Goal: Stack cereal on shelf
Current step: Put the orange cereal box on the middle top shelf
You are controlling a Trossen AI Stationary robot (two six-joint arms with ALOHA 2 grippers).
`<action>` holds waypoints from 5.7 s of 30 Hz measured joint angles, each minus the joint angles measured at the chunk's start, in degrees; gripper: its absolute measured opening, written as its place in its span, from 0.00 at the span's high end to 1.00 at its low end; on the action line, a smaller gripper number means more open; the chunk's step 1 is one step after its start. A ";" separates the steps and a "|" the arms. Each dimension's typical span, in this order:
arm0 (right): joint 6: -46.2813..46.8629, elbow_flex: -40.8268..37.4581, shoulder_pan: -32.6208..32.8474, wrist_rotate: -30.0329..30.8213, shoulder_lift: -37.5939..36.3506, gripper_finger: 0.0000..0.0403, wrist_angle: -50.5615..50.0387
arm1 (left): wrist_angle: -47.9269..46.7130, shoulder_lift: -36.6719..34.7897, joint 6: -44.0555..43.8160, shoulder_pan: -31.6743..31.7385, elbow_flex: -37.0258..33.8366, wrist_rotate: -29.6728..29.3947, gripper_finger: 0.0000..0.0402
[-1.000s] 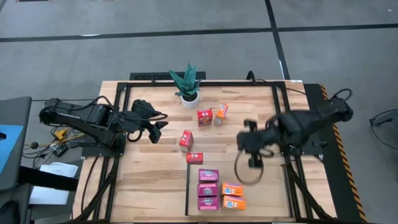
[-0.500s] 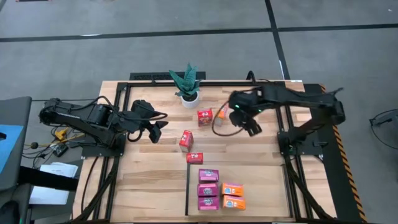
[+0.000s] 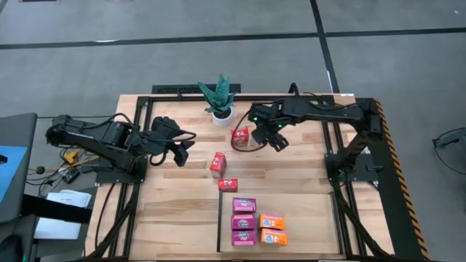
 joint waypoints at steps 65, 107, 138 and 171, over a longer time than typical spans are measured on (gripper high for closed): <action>-4.89 3.47 -4.04 2.79 9.46 0.26 2.07 | -4.59 0.00 2.60 -0.02 0.00 -2.10 0.36; 5.82 1.70 -10.25 -1.63 8.26 0.11 -1.20 | -4.57 -0.02 2.46 -0.02 0.00 -2.62 0.36; 5.65 -3.68 -10.57 -1.31 8.29 0.30 1.31 | -4.58 -0.02 2.77 0.00 0.00 -2.64 0.36; 28.32 19.24 -7.64 -3.10 8.09 0.61 -28.07 | -4.59 -0.02 2.88 -0.01 0.00 -2.60 0.36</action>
